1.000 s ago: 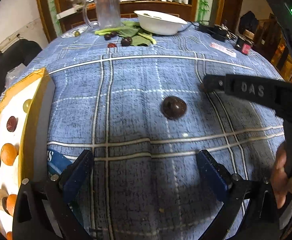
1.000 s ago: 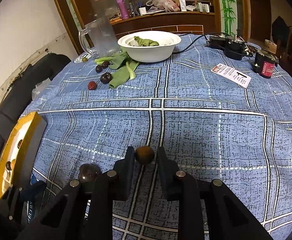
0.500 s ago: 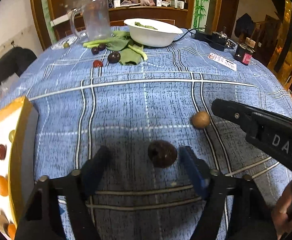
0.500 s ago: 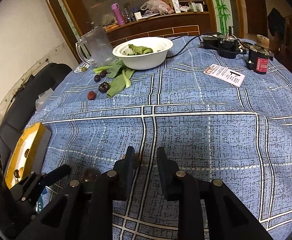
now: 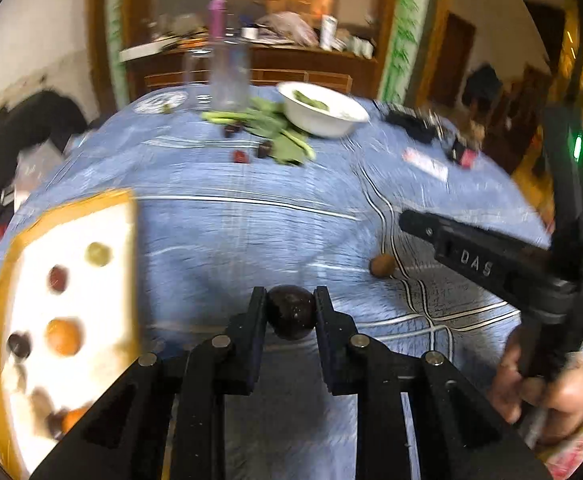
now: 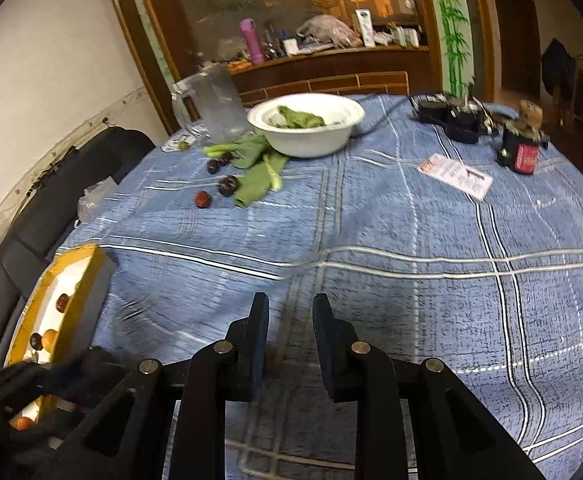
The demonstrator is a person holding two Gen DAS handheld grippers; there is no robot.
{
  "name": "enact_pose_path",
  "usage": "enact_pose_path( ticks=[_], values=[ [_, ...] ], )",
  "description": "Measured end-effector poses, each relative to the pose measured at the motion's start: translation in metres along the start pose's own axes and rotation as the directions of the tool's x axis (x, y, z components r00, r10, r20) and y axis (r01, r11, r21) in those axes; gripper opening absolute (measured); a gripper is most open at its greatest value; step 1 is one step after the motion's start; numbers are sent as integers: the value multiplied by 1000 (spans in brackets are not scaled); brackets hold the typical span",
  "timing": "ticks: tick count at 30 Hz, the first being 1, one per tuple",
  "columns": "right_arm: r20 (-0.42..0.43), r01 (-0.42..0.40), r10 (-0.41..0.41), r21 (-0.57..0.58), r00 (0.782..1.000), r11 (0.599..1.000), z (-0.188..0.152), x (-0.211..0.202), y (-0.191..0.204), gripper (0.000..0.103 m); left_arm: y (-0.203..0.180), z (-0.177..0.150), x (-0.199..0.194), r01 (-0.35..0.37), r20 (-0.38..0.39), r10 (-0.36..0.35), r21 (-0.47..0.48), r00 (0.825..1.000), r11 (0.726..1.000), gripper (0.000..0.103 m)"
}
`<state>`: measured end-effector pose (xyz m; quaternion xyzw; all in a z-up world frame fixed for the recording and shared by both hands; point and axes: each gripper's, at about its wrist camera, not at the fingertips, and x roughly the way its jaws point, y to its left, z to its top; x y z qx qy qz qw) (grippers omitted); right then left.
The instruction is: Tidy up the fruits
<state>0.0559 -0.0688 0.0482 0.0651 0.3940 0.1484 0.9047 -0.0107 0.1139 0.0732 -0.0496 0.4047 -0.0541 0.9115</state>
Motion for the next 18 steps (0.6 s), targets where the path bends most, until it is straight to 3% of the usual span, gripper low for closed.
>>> enact_pose_path(
  ticks=[2,6,13,18],
  values=[
    [8,-5,6,-11,1000,1000,-1,-5,11,24,26,-2,-18,8,10,-7,-66,1000,998,22],
    [-14,-85,85,-23,996,996,-7,-14,46,24,79,-14,-46,-53,20,57,-154,998,987,22],
    [-106,-276,263,-147,959,950,-26,-23,154,24,158,-45,-65,-136,-3,142,-296,990,945,23],
    [-160,-336,306,-215,938,917,-43,-17,209,24,183,-61,-76,-142,-2,150,-335,989,931,23]
  ],
)
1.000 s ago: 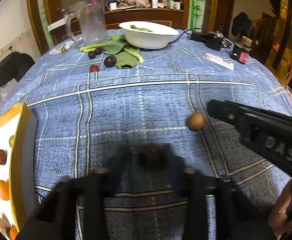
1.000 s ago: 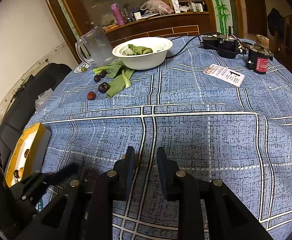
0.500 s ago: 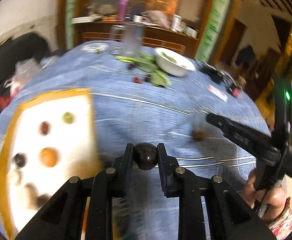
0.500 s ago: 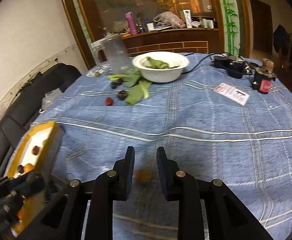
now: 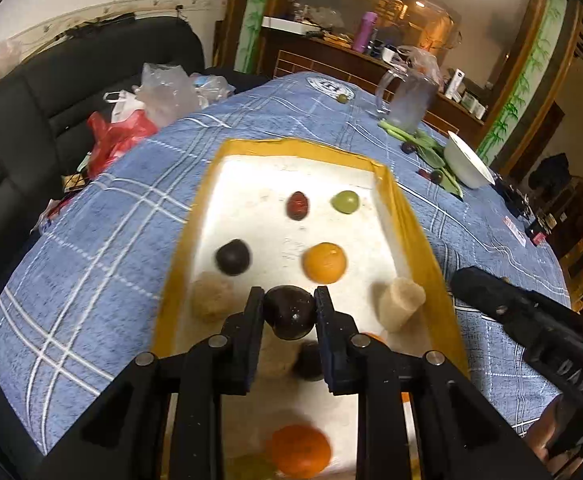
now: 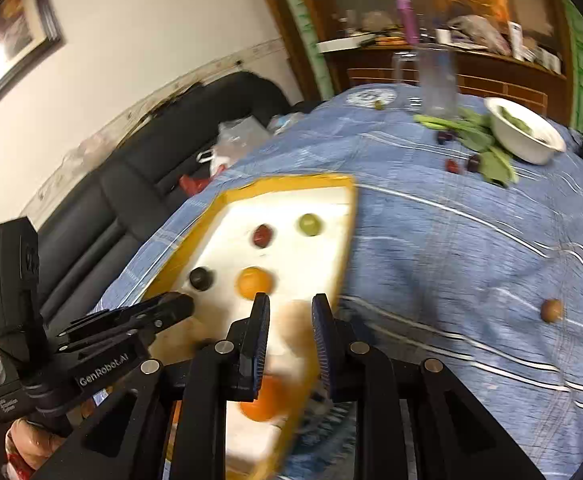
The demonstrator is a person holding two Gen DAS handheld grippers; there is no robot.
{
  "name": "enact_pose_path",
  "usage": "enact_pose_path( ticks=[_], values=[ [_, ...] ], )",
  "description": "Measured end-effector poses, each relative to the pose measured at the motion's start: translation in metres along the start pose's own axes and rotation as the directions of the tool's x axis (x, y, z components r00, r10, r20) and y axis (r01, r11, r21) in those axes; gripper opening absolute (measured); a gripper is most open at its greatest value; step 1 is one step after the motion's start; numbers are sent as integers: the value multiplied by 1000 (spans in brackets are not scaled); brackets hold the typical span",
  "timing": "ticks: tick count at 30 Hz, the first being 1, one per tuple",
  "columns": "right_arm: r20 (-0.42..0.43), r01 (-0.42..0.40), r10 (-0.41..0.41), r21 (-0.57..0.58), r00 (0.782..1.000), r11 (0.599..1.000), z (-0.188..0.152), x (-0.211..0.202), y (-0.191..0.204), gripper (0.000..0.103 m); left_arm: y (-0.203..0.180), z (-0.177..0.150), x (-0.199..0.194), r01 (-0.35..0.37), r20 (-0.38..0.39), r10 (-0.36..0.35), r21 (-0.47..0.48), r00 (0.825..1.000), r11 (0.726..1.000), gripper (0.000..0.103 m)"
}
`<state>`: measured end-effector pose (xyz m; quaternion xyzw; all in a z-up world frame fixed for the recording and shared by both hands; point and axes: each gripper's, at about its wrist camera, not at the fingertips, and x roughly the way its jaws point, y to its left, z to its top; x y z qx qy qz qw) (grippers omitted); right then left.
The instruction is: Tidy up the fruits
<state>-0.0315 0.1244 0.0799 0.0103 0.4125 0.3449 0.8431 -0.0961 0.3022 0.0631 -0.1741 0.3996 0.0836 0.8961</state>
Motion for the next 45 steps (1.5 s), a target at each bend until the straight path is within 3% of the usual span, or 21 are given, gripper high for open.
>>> enact_pose_path(
  ticks=[3,5,6,7,12,17,19,23,27,32,34,36,37,40,45],
  values=[
    [-23,12,-13,-40,1000,999,-2,14,20,25,8,-2,-6,6,14,-6,-12,1000,1000,27],
    [-35,19,-21,-57,999,998,-5,20,28,25,13,-3,-8,12,18,-12,-18,1000,1000,40],
    [-41,21,-23,-61,999,998,-7,20,28,25,14,-5,-10,14,22,-13,-24,1000,1000,54],
    [-47,16,-19,-59,999,998,-8,23,29,26,16,-5,-11,17,29,-16,-33,999,999,58],
    [-11,-4,4,3,1000,1000,-3,3,16,35,23,-5,-21,36,58,-33,-50,998,998,58],
    [37,86,-90,83,995,993,2,-27,-32,38,21,-7,-24,60,59,-57,-46,997,997,58],
    [49,173,-180,125,982,977,1,-38,-63,38,20,-8,-25,61,57,-59,-43,997,997,58],
    [3,369,-379,215,925,904,-6,-50,-138,37,17,-8,-24,68,59,-65,-49,996,997,59],
    [-46,380,-385,307,922,873,-10,-49,-185,37,9,-8,-21,68,47,-67,-37,997,997,59],
    [-100,385,-372,258,923,886,-13,-19,-183,37,-2,-14,-11,59,25,-59,5,998,998,60],
    [-134,416,-394,239,909,878,-17,-4,-183,37,-1,-16,-4,54,10,-54,10,998,998,60],
    [-119,428,-412,232,904,873,-18,-3,-179,31,3,-19,4,40,-9,-40,7,999,999,60],
    [-123,421,-403,240,907,875,-18,-1,-181,23,6,-20,6,33,-16,-33,5,999,999,60],
    [-97,404,-393,266,915,875,-19,-11,-180,22,11,-21,7,-19,11,18,34,1000,999,60],
    [-28,326,-330,257,944,910,-7,-35,-146,23,13,-22,12,-37,28,34,124,999,992,60]
  ],
)
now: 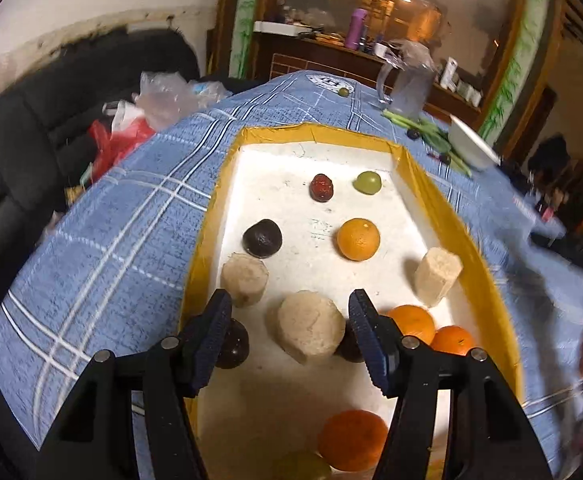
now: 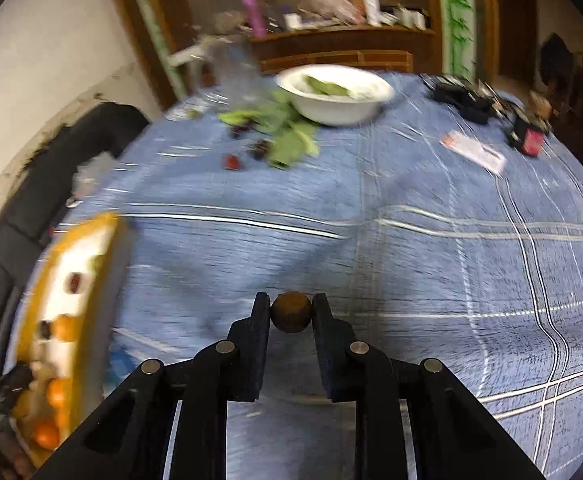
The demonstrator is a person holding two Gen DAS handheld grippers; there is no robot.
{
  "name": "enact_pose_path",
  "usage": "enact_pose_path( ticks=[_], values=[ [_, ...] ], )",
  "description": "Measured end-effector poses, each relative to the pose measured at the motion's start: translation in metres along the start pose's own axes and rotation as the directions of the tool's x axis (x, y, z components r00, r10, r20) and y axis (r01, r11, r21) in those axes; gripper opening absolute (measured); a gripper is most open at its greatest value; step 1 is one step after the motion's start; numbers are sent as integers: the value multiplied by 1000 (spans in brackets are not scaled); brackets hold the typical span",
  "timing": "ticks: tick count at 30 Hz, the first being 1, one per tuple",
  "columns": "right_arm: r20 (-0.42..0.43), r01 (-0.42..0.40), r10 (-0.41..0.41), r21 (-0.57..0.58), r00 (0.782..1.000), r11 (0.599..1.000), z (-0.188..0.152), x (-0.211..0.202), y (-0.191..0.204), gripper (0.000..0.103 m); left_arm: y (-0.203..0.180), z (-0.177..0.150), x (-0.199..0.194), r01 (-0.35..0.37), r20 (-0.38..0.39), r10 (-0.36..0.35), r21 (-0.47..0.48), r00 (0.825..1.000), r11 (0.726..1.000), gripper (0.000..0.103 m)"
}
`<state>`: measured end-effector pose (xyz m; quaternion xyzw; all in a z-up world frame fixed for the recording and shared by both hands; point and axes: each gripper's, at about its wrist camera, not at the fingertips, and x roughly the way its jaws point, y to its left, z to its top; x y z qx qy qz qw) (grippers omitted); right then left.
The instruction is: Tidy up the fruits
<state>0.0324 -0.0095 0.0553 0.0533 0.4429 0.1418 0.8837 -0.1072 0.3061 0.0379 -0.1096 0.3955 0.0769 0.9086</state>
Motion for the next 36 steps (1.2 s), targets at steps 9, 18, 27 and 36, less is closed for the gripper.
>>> enact_pose_path(
  ticks=[9,18,27,36],
  values=[
    [-96,-304,291,-197,952,932,-30,-26,135,24,12,4,-11,78,26,-79,54,997,995,63],
    [-191,-374,336,-225,922,900,-52,10,195,25,36,0,-50,71,85,-65,-68,994,995,78],
    [-93,-305,291,-214,952,928,-51,-21,180,50,24,-8,-72,-65,178,72,-48,981,997,84],
    [36,-220,237,-257,971,941,-79,-69,170,64,-14,-19,-146,-376,463,397,-141,793,916,103]
  ],
)
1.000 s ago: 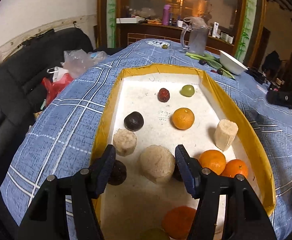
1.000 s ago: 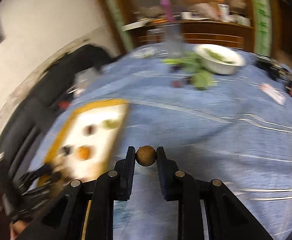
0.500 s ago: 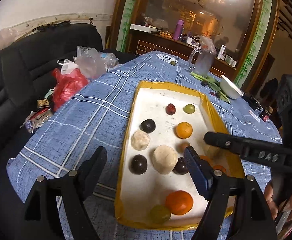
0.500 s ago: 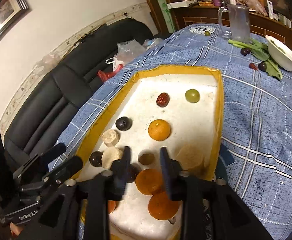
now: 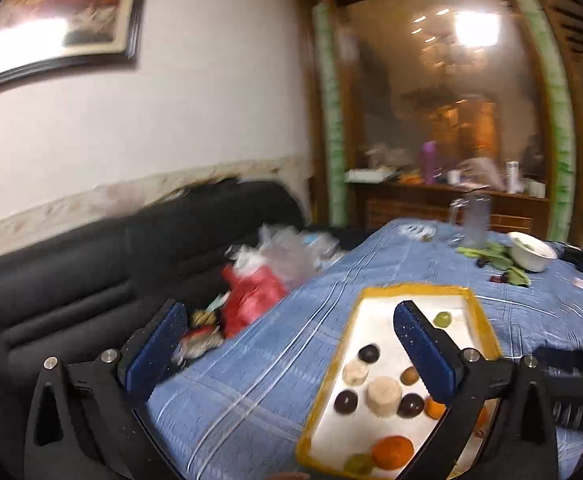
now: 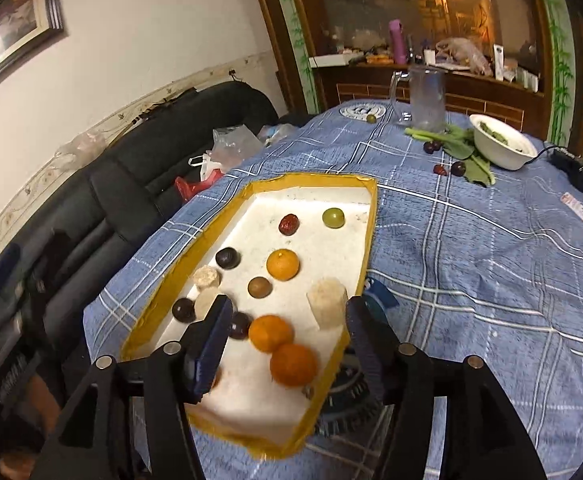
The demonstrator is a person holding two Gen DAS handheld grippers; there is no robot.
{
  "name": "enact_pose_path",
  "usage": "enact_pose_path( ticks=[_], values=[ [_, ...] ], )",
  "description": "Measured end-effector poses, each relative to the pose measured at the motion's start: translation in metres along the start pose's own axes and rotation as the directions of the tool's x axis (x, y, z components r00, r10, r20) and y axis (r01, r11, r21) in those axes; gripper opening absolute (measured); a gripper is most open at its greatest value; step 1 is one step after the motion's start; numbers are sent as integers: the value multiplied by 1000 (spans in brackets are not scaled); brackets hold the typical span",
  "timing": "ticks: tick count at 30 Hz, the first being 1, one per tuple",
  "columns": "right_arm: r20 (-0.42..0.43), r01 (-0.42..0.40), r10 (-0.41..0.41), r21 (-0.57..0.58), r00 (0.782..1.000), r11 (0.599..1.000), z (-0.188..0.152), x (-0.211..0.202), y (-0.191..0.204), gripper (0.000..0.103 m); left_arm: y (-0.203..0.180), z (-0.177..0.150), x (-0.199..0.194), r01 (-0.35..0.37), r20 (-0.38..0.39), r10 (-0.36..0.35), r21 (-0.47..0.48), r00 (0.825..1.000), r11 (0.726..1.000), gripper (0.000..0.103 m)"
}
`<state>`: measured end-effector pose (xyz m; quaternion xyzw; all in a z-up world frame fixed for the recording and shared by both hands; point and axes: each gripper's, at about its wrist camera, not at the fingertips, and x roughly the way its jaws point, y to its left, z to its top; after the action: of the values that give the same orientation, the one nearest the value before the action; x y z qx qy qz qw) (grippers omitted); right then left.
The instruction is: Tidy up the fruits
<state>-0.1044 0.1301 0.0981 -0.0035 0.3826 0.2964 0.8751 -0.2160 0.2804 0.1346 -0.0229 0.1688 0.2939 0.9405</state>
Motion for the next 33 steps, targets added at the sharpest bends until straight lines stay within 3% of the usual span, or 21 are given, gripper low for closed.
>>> enact_pose_path(
  ticks=[3,7,17,33],
  values=[
    [8,23,-23,-17,1000,1000,-12,-8,5,65,-4,0,11,118,-133,-122,-42,983,992,103],
    [15,84,-83,-41,996,996,-27,-16,8,68,-15,-9,19,118,-237,-118,-13,964,993,103],
    [54,179,-175,-92,983,979,-42,-32,14,80,-38,-16,3,196,-300,-184,13,936,980,103],
    [23,199,-198,-112,980,974,-49,-22,21,82,-40,-28,15,238,-373,-224,-9,900,971,103]
  ],
)
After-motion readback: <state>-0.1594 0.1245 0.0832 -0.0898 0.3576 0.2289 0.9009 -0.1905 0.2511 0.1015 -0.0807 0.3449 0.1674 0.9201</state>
